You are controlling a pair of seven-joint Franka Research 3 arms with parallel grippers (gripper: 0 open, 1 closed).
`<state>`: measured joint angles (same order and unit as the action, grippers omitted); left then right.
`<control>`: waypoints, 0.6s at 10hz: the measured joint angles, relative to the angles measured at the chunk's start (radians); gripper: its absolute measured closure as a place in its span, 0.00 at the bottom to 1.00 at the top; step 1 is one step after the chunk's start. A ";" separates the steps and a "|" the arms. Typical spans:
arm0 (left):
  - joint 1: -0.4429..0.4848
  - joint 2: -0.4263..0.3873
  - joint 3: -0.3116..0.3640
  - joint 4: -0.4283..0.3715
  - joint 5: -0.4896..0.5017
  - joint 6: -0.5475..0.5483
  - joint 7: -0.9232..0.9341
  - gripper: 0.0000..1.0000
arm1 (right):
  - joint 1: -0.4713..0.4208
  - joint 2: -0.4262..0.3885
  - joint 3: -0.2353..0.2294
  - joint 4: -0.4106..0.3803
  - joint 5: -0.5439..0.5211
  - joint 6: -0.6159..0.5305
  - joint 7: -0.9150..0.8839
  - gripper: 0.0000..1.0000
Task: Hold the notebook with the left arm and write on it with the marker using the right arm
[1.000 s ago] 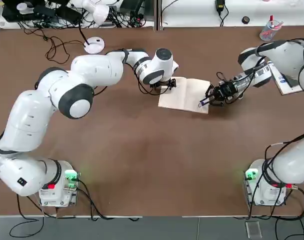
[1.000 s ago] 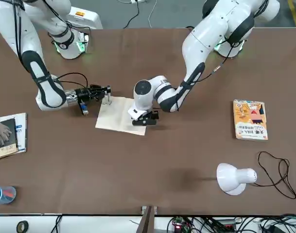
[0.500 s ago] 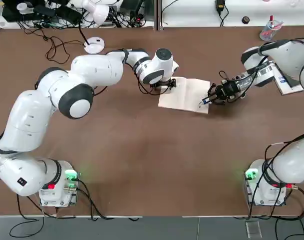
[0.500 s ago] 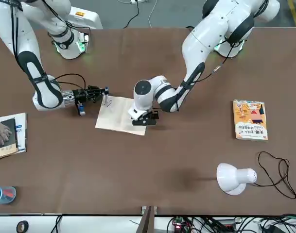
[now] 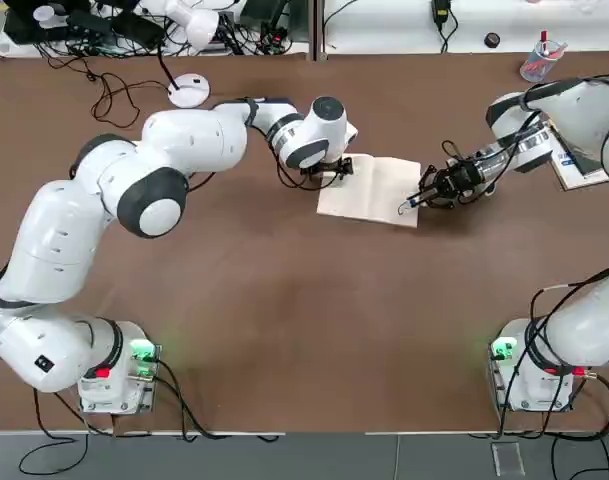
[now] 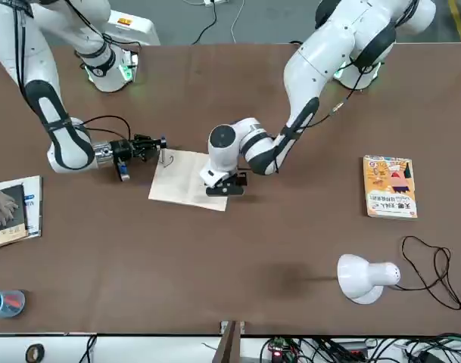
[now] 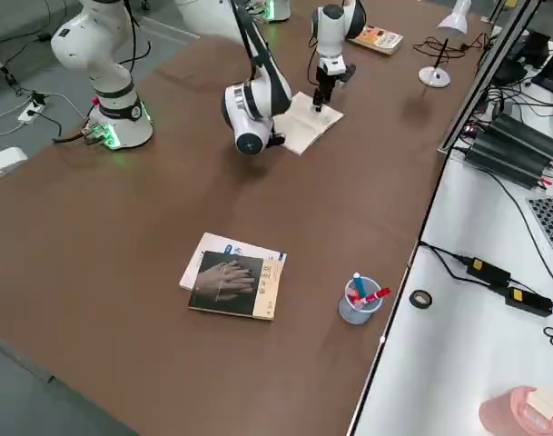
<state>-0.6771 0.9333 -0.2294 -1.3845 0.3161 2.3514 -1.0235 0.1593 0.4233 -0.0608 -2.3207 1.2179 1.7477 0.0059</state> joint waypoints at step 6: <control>0.000 0.000 0.000 0.000 0.000 0.000 0.000 0.00 | 0.008 0.002 0.001 0.003 -0.004 0.003 -0.005 0.83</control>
<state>-0.6769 0.9333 -0.2289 -1.3843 0.3161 2.3514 -1.0235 0.1677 0.4250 -0.0602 -2.3178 1.2137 1.7512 0.0004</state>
